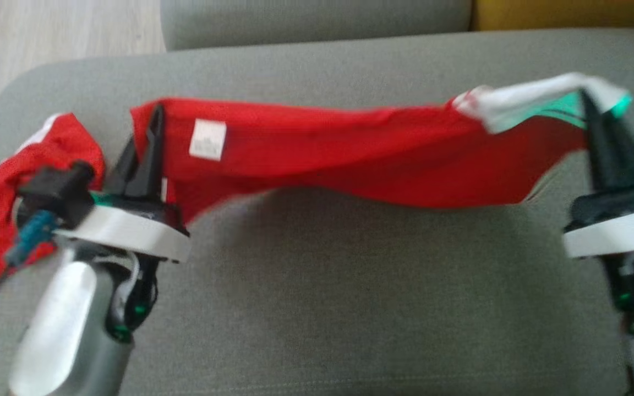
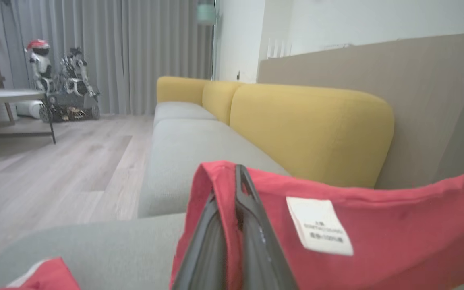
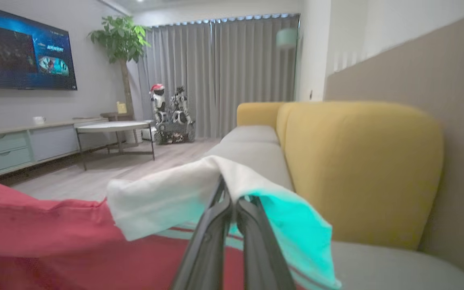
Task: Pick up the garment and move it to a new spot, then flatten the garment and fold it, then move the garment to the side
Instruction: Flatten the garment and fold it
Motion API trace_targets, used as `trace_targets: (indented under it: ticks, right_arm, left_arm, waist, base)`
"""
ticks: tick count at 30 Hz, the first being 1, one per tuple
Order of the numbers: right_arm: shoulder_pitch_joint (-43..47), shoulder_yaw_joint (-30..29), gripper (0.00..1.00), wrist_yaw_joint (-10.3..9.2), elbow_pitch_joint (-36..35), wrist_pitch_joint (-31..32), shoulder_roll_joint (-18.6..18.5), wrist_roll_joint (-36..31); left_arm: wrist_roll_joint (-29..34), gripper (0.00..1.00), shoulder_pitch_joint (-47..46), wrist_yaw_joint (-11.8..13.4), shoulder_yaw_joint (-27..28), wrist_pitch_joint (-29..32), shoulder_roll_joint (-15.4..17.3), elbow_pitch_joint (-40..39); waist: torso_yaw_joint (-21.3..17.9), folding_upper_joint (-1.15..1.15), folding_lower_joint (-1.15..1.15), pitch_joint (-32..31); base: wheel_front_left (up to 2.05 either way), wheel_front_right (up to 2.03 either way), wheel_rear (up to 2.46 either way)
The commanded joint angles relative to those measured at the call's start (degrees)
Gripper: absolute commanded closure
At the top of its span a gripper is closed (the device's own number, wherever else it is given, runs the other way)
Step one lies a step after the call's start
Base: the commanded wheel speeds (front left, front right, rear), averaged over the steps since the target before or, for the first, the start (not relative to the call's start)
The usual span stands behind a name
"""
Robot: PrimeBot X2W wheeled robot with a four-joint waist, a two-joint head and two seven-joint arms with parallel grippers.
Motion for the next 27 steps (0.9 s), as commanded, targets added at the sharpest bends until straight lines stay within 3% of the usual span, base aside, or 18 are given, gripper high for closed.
trace_targets:
  ticks: [1, 8, 14, 20, 27]
  right_arm:
    - [-2.5, -0.5, 1.00, -0.04, -4.8, 1.0, -1.1, -0.8]
    - [-5.4, -4.3, 1.00, -0.04, -13.1, 4.1, -2.5, -2.2]
    - [-8.1, -5.6, 1.00, -0.04, -15.9, 6.8, -3.1, -2.0]
    - [-12.7, -4.8, 1.00, -0.04, -11.3, 6.9, -4.0, 0.8]
    - [-27.2, -0.1, 1.00, -0.04, 1.2, 3.8, -6.3, 5.7]
  left_arm:
    - [-0.2, 1.00, -2.2, 0.6, 3.1, 1.2, 2.3, -4.5]
    - [-0.5, 1.00, -4.6, 1.1, 3.8, 5.5, 4.1, -13.2]
    - [-1.5, 1.00, -7.5, 0.9, 3.4, 9.3, 4.6, -17.3]
    - [-3.3, 1.00, -11.7, -0.4, 2.8, 9.5, 3.3, -14.2]
    - [-4.5, 1.00, -24.7, -4.1, 2.4, 5.7, 1.1, -0.5]
  waist:
    - [-0.1, 0.00, 0.00, -1.4]
    - [0.0, 0.00, 0.00, -3.6]
    - [0.0, 0.00, 0.00, -3.8]
    - [-0.1, 0.00, 0.00, -1.7]
    - [-0.3, 0.00, 0.00, 3.4]
  base:
    - [0.00, 0.00, 0.00]
    - [0.00, 0.00, 0.00]
    - [0.00, 0.00, 0.00]
    - [0.00, 0.00, 0.00]
    - [0.00, 0.00, 0.00]
